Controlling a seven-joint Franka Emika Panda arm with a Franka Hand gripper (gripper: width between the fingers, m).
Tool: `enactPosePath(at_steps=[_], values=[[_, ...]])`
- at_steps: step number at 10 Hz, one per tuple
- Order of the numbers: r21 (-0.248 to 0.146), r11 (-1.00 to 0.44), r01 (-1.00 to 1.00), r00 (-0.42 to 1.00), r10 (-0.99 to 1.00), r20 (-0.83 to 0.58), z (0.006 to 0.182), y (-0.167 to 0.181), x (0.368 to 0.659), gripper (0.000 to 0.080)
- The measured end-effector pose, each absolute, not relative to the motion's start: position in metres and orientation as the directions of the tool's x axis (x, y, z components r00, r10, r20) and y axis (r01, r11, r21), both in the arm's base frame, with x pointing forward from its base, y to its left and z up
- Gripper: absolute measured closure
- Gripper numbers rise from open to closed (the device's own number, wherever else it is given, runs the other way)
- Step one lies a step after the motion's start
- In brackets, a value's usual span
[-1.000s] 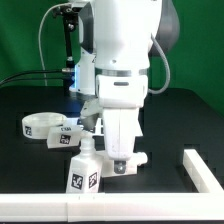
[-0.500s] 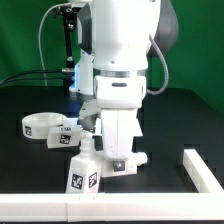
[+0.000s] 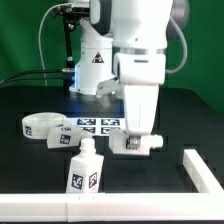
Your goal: Assemble stool
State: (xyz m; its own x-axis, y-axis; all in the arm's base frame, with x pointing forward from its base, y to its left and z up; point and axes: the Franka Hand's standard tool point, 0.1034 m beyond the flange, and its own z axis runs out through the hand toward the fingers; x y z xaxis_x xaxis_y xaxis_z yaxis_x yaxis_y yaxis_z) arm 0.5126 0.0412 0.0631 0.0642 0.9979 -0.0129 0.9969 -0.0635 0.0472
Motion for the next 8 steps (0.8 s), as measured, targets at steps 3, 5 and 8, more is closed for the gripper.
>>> enactPosePath(at_steps=[3,5,8], values=[[0.042,-0.044,0.998,0.045,0.999,-0.015,0.060,0.042,0.511,0.0478],[0.014,0.225,0.974,-0.225,0.974,-0.015,0.055,0.059,0.488,0.0478],[-0.004,0.503,0.864,-0.503,0.864,-0.010,0.052,0.056,0.471,0.0478]])
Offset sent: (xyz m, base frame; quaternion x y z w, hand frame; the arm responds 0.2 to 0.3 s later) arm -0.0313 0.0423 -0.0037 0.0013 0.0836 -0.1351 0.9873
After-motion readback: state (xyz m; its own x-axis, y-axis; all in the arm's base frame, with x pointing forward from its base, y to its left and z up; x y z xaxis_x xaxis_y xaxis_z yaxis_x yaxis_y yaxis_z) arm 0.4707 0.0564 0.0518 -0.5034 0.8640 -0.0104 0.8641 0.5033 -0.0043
